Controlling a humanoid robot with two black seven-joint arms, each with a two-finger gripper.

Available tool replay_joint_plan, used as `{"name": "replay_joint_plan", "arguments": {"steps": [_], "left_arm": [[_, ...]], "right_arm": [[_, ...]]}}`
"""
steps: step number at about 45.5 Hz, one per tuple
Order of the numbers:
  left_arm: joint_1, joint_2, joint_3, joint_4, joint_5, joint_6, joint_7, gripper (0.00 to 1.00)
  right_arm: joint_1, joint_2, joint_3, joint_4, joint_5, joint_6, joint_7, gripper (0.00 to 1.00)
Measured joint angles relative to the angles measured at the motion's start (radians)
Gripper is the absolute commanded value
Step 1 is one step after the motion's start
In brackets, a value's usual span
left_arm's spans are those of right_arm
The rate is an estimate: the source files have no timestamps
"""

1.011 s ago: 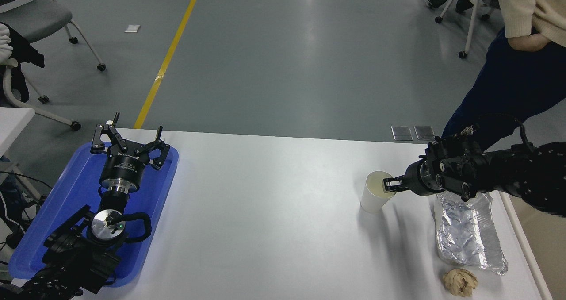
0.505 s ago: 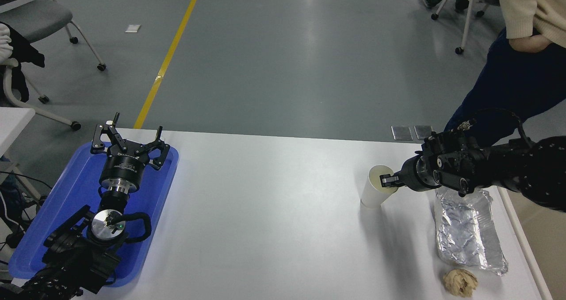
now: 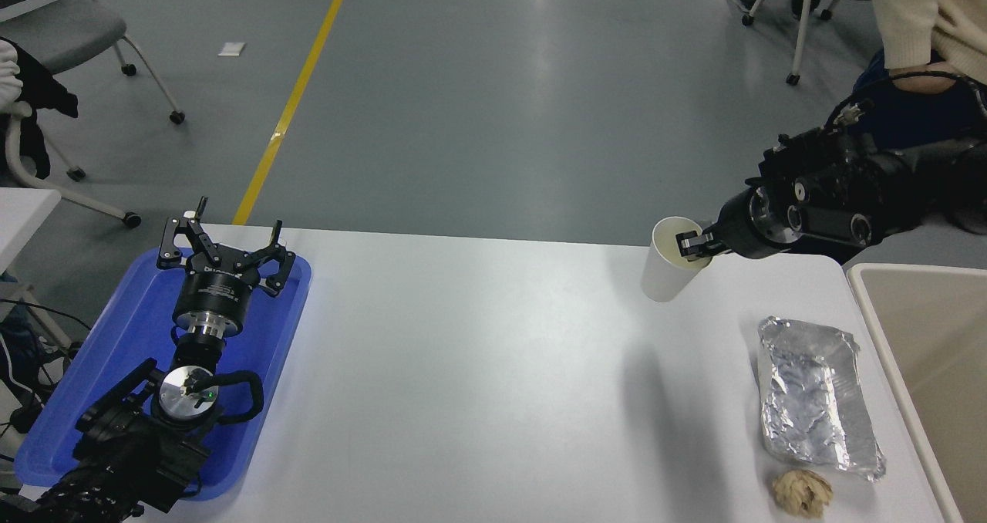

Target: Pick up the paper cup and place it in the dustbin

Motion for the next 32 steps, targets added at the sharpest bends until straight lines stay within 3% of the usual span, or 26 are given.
{"name": "replay_joint_plan", "arguments": {"steps": [15,32], "left_arm": [[0.002,0.0,-0.004,0.0,0.001,-0.001,0.002,1.0],[0.002,0.0,-0.005,-0.001,0.001,-0.002,0.002,1.0]], "right_arm": [[0.347,-0.031,-0.08,0.253,0.064,0.107,0.001,0.0],[0.493,-0.037,-0.114,0.319,0.084,0.179,0.0,0.0]]}}
